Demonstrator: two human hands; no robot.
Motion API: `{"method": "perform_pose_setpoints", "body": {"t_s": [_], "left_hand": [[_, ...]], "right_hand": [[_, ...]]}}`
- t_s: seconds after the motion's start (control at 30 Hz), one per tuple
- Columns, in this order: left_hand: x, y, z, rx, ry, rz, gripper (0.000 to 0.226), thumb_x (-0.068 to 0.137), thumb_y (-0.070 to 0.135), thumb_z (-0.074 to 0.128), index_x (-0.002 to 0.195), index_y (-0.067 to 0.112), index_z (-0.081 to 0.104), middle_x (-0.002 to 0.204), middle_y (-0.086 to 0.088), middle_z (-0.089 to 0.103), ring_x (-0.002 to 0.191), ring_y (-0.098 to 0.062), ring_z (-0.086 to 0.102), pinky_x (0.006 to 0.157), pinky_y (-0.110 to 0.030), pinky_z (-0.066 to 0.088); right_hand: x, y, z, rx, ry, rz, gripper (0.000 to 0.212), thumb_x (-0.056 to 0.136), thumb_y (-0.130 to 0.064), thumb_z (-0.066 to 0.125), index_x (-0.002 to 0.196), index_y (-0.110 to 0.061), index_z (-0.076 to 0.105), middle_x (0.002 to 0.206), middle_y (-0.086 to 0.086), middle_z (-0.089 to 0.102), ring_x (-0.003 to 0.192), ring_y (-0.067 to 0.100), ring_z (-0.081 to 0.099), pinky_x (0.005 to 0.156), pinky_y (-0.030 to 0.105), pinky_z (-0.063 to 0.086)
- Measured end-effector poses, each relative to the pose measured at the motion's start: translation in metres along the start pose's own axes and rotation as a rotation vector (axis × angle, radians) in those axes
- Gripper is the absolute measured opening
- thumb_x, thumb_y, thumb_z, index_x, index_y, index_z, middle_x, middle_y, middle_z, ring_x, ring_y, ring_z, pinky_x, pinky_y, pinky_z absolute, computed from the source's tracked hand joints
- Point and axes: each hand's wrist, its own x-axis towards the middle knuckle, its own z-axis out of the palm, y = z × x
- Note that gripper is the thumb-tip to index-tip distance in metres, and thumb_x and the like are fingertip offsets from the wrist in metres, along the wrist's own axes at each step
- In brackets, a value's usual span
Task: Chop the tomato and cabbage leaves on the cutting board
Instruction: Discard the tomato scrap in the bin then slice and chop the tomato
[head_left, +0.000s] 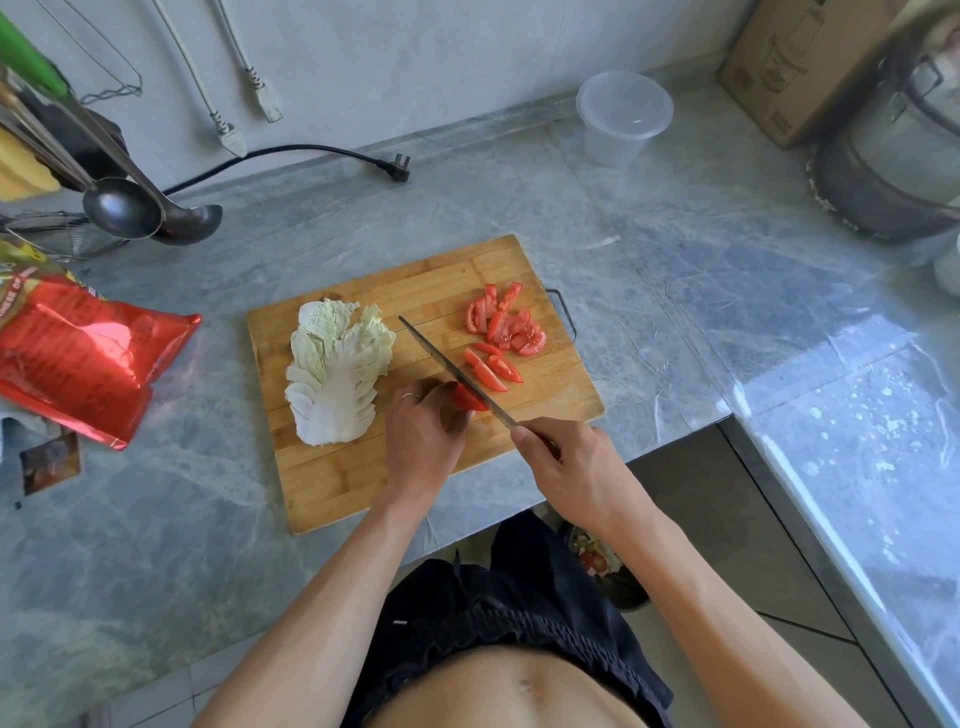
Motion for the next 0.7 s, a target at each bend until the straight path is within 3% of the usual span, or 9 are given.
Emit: {"method": "perform_pose_setpoints", "body": {"t_s": [0.13, 0.23, 0.33, 0.43, 0.57, 0.7], "left_hand": [[0.0, 0.005, 0.001, 0.024, 0.006, -0.022, 0.023, 0.076, 0.029, 0.077, 0.097, 0.024, 0.071, 0.104, 0.004, 0.068, 0.096, -0.025, 0.061, 0.083, -0.044, 0.049], [0.0, 0.004, 0.003, 0.038, -0.011, -0.036, 0.023, 0.076, 0.035, 0.073, 0.097, 0.025, 0.07, 0.106, 0.003, 0.068, 0.096, -0.026, 0.062, 0.083, -0.044, 0.049], [0.001, 0.002, 0.004, 0.042, -0.011, -0.036, 0.022, 0.077, 0.041, 0.066, 0.095, 0.027, 0.069, 0.106, 0.004, 0.068, 0.095, -0.025, 0.062, 0.082, -0.044, 0.049], [0.001, -0.002, 0.007, 0.055, -0.032, -0.021, 0.019, 0.078, 0.043, 0.063, 0.093, 0.031, 0.068, 0.105, 0.01, 0.068, 0.099, -0.021, 0.061, 0.084, -0.043, 0.047], [0.0, -0.001, 0.008, 0.056, -0.026, -0.06, 0.019, 0.078, 0.04, 0.063, 0.094, 0.032, 0.068, 0.105, 0.008, 0.067, 0.099, -0.023, 0.061, 0.087, -0.045, 0.046], [0.0, 0.007, 0.005, 0.045, -0.016, -0.072, 0.029, 0.078, 0.034, 0.056, 0.1, 0.025, 0.071, 0.103, 0.001, 0.067, 0.097, -0.027, 0.062, 0.085, -0.047, 0.048]], "right_hand": [[0.012, -0.002, 0.005, -0.004, 0.013, -0.007, 0.038, 0.104, -0.032, 0.049, 0.075, -0.011, 0.059, 0.056, -0.002, 0.044, 0.05, 0.012, 0.035, 0.05, 0.022, 0.031], [0.018, -0.002, 0.01, -0.022, 0.014, -0.016, 0.034, 0.104, -0.032, 0.05, 0.089, -0.008, 0.069, 0.062, 0.004, 0.054, 0.054, 0.016, 0.042, 0.054, 0.033, 0.039], [0.014, 0.003, 0.008, -0.018, 0.008, -0.028, 0.036, 0.104, -0.031, 0.05, 0.092, -0.003, 0.069, 0.065, 0.012, 0.058, 0.055, 0.017, 0.042, 0.053, 0.029, 0.036], [0.009, 0.005, 0.003, 0.018, 0.007, -0.008, 0.042, 0.104, -0.03, 0.051, 0.08, 0.003, 0.061, 0.06, 0.012, 0.048, 0.052, 0.013, 0.034, 0.051, 0.024, 0.031], [0.018, 0.003, 0.008, 0.052, -0.012, 0.05, 0.045, 0.104, -0.031, 0.051, 0.061, -0.017, 0.046, 0.054, -0.006, 0.037, 0.048, 0.01, 0.032, 0.048, 0.02, 0.028], [0.03, 0.001, 0.015, 0.069, 0.007, 0.072, 0.043, 0.103, -0.031, 0.049, 0.062, -0.023, 0.046, 0.056, -0.006, 0.039, 0.053, 0.011, 0.033, 0.049, 0.021, 0.029]]}}
